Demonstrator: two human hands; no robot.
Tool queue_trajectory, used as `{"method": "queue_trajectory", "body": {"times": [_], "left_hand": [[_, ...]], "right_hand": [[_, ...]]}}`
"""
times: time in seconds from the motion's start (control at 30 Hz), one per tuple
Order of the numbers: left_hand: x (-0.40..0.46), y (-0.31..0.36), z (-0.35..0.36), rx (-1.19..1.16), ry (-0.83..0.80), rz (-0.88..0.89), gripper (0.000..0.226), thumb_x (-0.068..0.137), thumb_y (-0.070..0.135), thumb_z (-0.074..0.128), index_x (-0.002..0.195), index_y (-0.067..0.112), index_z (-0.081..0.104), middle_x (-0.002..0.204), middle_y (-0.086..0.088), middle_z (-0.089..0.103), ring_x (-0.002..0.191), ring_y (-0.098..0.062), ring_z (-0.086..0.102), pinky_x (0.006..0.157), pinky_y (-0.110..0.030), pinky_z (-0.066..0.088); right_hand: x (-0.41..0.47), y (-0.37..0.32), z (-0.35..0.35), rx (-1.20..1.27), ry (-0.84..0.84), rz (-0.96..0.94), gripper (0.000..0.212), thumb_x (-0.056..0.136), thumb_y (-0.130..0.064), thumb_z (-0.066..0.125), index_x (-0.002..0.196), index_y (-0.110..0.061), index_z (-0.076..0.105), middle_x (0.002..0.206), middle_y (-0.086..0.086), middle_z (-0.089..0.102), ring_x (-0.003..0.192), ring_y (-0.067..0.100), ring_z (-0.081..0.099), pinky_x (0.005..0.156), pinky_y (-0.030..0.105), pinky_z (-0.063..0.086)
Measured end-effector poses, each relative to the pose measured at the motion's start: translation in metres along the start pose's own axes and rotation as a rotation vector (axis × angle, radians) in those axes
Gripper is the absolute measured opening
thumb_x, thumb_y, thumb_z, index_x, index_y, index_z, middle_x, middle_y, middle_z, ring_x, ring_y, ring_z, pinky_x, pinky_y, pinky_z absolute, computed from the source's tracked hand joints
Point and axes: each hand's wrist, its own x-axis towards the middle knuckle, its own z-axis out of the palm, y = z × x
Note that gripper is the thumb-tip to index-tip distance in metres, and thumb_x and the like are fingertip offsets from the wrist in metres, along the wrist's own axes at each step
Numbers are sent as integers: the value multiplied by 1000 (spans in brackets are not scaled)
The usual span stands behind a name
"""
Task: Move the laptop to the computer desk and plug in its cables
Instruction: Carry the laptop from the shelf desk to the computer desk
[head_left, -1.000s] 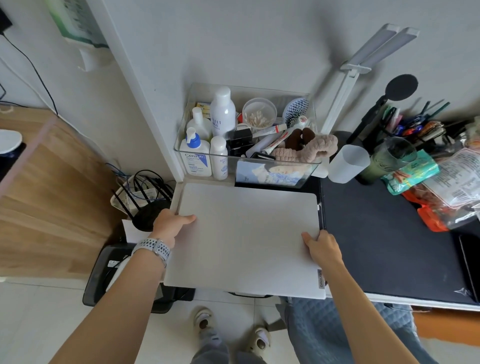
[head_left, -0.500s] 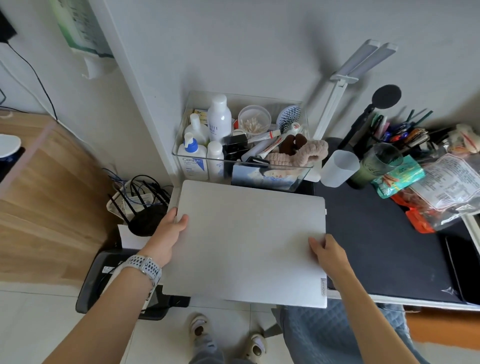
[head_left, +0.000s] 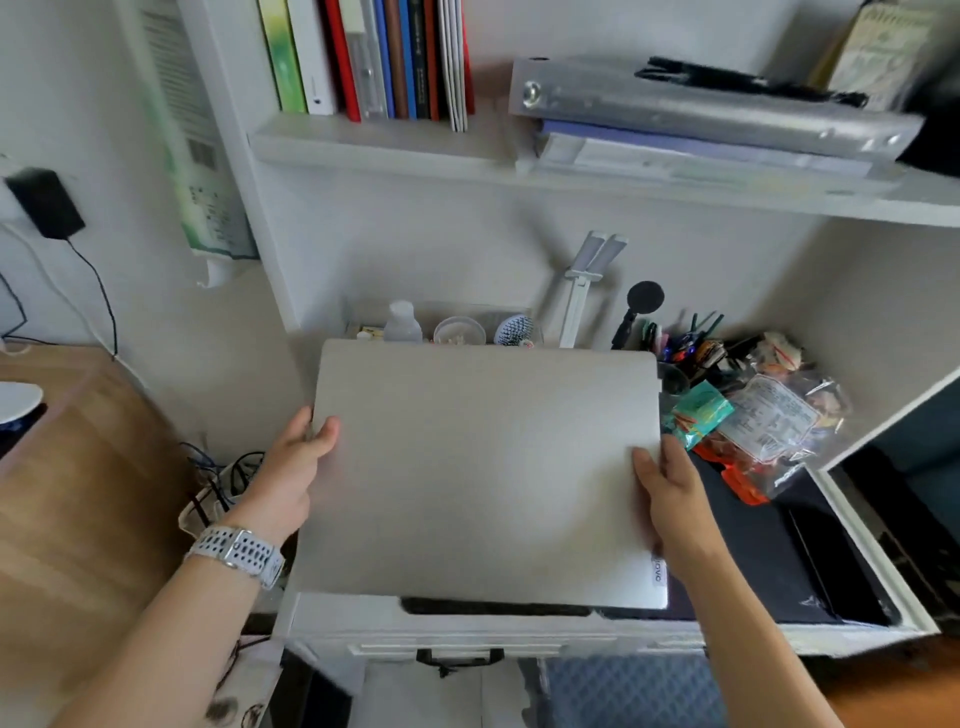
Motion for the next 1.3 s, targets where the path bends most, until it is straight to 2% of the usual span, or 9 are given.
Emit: {"method": "queue_trajectory", "body": {"times": [0.17, 0.3, 0.4, 0.47, 0.6, 0.73, 0.87, 1.1, 1.3], "left_hand": [[-16, 32, 10, 46, 6, 128, 20, 99, 8, 46, 90, 21, 59, 83, 7, 64, 72, -8, 59, 55, -20, 49], [-29, 48, 13, 75, -5, 218, 22, 98, 7, 46, 86, 19, 58, 79, 5, 66, 59, -2, 63, 50, -16, 50], [-41, 54, 15, 84, 27, 286, 20, 98, 8, 47, 85, 19, 57, 83, 1, 64, 64, -6, 61, 58, -21, 50], [-52, 55, 17, 82, 66, 324, 20, 98, 8, 47, 83, 19, 55, 82, 2, 63, 68, -9, 57, 63, -27, 46], [-74, 53, 12, 77, 136, 367, 18, 98, 10, 48, 86, 20, 56, 85, 6, 63, 75, -8, 58, 70, -28, 45], [-94, 53, -12, 97, 150, 384, 12, 98, 12, 48, 94, 17, 58, 90, 4, 65, 86, -16, 58, 71, -25, 45], [-123, 62, -44, 64, 219, 355, 14, 99, 14, 47, 98, 25, 56, 99, 14, 56, 93, -7, 51, 78, -20, 41], [-182, 78, -169, 124, 388, 344, 17, 99, 18, 47, 111, 17, 60, 111, -1, 66, 101, -19, 60, 86, -33, 46], [-245, 89, -263, 140, 583, 358, 14, 100, 15, 45, 94, 17, 58, 92, 1, 66, 83, -15, 62, 68, -31, 48]], "right_hand": [[1, -35, -6, 54, 22, -77, 6, 97, -21, 50, 96, -20, 56, 91, 11, 62, 80, 20, 61, 70, 36, 52], [-1, -48, -12, 68, 62, -62, 55, 85, -45, 58, 128, -14, 46, 127, 17, 56, 116, 35, 55, 98, 51, 46], [7, -43, -19, 38, 67, -115, 72, 79, -59, 58, 136, -18, 40, 137, 12, 51, 126, 32, 48, 104, 55, 41], [1, -53, -19, -17, 58, -145, 68, 78, -63, 58, 127, -18, 46, 128, 14, 57, 118, 32, 54, 98, 54, 45], [-16, -66, -15, -76, 67, -272, 21, 88, -37, 62, 94, -18, 53, 89, 3, 64, 77, 17, 62, 66, 34, 49], [-33, -66, -6, -98, 32, -314, 23, 85, -40, 66, 91, -21, 53, 92, 3, 65, 82, 20, 64, 69, 38, 53], [-54, -73, 21, -76, -22, -326, 23, 87, -33, 65, 93, -13, 53, 88, 0, 64, 77, 15, 61, 65, 28, 46], [-112, -88, 115, -43, -186, -371, 23, 88, -32, 64, 101, -16, 54, 91, -8, 61, 81, 7, 60, 72, 28, 47], [-157, -92, 213, 4, -404, -360, 25, 87, -34, 64, 104, -20, 54, 98, -10, 63, 89, 8, 61, 79, 26, 48]]}}
